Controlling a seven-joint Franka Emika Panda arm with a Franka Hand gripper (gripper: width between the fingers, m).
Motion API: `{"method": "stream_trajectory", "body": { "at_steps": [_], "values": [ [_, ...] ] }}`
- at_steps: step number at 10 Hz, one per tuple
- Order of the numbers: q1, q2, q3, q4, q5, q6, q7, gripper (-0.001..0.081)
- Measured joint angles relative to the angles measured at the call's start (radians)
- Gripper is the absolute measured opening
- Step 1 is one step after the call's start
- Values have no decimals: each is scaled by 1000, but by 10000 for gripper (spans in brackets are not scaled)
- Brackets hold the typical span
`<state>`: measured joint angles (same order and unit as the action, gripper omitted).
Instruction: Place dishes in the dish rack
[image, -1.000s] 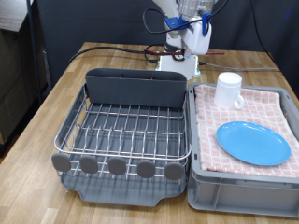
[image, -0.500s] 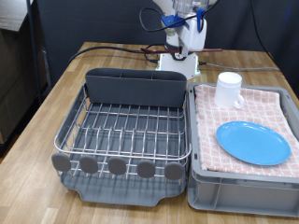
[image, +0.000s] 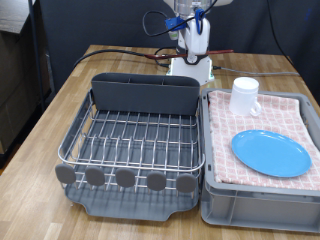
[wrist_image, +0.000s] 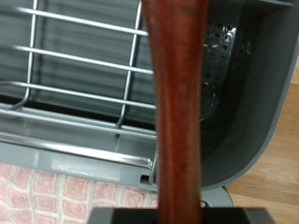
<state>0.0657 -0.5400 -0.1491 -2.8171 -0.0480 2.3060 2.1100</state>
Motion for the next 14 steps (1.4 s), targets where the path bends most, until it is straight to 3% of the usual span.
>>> {"method": "stream_trajectory", "body": {
  "at_steps": [4, 7, 12, 14],
  "values": [
    [25, 0, -111, -6, 118, -5, -134, 77],
    [31, 1, -162, -17, 175, -26, -188, 77],
    [35, 4, -176, -11, 200, -39, -216, 77],
    [35, 6, -201, -2, 259, -78, -217, 77]
  ]
}}
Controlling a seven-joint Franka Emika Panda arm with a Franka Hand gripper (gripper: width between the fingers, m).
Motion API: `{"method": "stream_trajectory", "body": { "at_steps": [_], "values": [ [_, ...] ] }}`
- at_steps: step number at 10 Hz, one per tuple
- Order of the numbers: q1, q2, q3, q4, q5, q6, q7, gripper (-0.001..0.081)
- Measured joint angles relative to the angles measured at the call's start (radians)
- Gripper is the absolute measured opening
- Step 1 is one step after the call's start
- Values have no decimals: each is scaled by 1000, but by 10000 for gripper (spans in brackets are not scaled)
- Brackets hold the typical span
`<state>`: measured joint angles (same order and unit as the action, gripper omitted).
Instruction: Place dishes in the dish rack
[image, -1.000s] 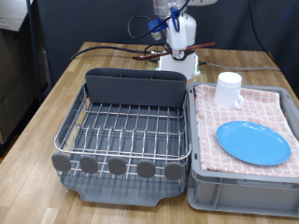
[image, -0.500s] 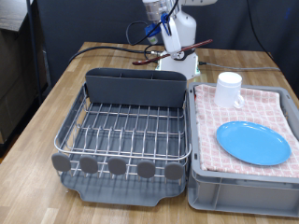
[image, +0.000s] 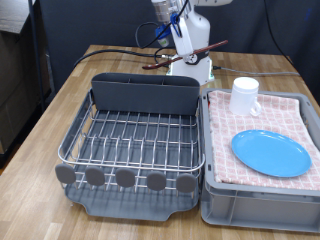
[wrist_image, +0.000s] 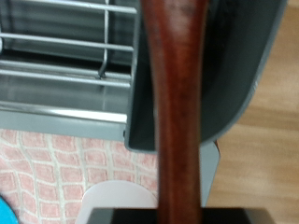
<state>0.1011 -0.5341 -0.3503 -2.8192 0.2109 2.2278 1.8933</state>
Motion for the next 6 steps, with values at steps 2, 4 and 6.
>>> {"method": "stream_trajectory", "body": {
  "at_steps": [2, 4, 6],
  "values": [
    [2, 2, -35, 2, 58, -31, -19, 77],
    [15, 16, -88, 2, 116, -38, -92, 77],
    [28, 43, -137, 2, 162, -38, -168, 77]
  ]
}}
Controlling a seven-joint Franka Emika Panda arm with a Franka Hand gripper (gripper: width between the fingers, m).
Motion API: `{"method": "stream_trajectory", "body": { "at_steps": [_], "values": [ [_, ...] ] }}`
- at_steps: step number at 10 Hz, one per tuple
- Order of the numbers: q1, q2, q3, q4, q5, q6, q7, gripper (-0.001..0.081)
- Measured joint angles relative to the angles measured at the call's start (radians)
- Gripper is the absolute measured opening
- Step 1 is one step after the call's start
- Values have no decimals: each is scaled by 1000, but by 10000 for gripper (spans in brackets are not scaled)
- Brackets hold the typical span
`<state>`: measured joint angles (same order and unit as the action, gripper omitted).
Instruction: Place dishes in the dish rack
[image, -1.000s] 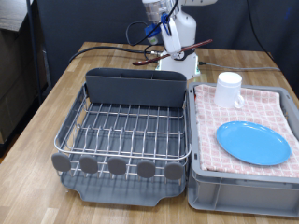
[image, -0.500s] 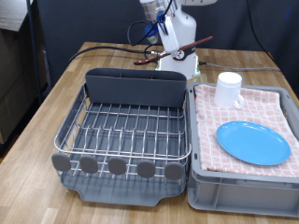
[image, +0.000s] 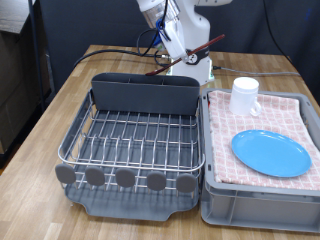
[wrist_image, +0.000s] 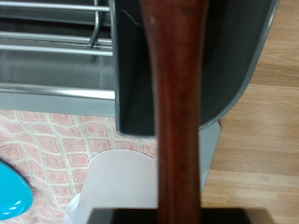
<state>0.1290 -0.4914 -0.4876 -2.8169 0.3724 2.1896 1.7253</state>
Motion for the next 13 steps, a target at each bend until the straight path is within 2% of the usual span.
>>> {"method": "stream_trajectory", "body": {
  "at_steps": [7, 13],
  "values": [
    [6, 107, -119, 13, 95, 2, -156, 77],
    [6, 164, -158, 21, 104, 63, -206, 78]
  ]
}}
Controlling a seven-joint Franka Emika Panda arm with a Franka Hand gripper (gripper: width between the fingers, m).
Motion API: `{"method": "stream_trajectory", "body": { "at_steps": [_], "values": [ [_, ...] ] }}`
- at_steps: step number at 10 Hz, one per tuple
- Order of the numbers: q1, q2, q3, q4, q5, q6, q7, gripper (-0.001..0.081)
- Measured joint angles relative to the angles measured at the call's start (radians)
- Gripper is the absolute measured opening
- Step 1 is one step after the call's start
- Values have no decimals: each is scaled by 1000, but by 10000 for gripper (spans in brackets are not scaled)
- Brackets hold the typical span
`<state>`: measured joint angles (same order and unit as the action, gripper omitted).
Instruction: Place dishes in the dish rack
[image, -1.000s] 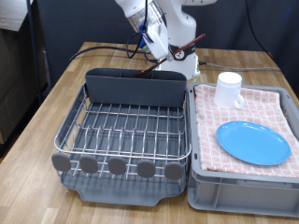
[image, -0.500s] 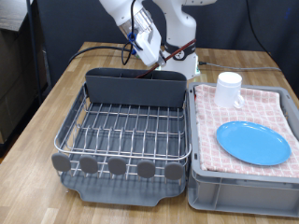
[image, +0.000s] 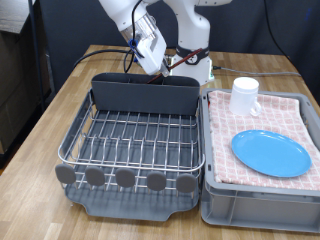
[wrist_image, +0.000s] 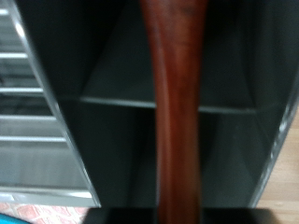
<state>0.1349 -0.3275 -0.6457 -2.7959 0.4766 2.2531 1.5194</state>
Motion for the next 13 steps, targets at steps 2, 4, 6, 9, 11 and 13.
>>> {"method": "stream_trajectory", "body": {
  "at_steps": [2, 4, 6, 9, 11, 13],
  "values": [
    [0, 5, 1, 0, -1, 13, 0, 243],
    [-1, 9, 14, -1, -21, 41, 17, 411],
    [-10, 14, 59, -1, -106, 77, 100, 576],
    [-23, 14, 134, -8, -209, 151, 230, 788],
    [-34, 13, 184, -13, -266, 195, 313, 800],
    [-50, 6, 226, -13, -312, 202, 382, 803]
  ]
}}
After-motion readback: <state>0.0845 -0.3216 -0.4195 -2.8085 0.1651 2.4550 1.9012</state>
